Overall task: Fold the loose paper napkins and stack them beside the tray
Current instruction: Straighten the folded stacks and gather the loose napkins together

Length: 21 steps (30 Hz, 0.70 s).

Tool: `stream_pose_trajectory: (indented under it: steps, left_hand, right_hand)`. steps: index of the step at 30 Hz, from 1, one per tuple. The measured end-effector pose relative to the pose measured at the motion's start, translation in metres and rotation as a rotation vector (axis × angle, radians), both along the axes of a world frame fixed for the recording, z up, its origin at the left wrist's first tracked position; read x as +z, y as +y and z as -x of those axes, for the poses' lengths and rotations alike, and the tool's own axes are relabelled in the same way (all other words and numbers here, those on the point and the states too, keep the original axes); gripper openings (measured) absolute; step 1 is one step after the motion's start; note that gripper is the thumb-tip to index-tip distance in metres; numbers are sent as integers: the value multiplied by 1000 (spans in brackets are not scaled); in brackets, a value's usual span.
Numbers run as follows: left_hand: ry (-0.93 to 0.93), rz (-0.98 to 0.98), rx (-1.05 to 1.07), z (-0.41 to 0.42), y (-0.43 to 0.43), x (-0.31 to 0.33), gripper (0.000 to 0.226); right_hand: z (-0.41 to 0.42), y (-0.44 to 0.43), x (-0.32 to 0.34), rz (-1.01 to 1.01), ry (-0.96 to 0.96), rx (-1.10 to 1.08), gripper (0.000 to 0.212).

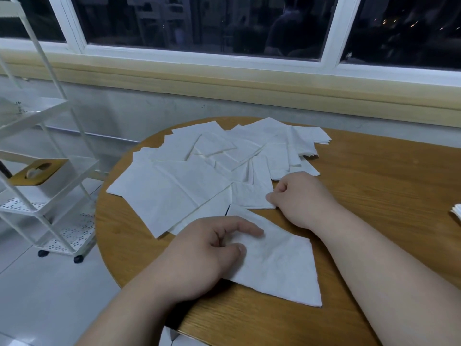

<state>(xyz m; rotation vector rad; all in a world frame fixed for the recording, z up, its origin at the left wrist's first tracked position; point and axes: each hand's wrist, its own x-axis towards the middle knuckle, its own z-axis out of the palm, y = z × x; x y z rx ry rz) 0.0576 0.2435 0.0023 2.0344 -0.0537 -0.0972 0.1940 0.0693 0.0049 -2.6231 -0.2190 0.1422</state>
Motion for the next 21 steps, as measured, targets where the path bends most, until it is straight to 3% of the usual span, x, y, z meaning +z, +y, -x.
stream_pose_trajectory:
  steps: [4,8,11,13,21]
  left_hand:
    - [14,16,1,1,-1,3,41]
    - [11,3,-4,1,-1,2,43]
    - [12,-1,-4,0,-3,2,44]
    - [12,-5,-6,0,-4,3,44]
    - [12,-16,6,-1,-6,5,43]
  right_hand:
    - [3,-8,0,23,-45,-12,11]
    - [10,-16,4,26,-70,-48,9]
    - [15,-8,4,78,-63,-67,41]
    - [16,-3,4,134,-80,-55,46]
    - [6,-11,1,-53,-12,-86,17]
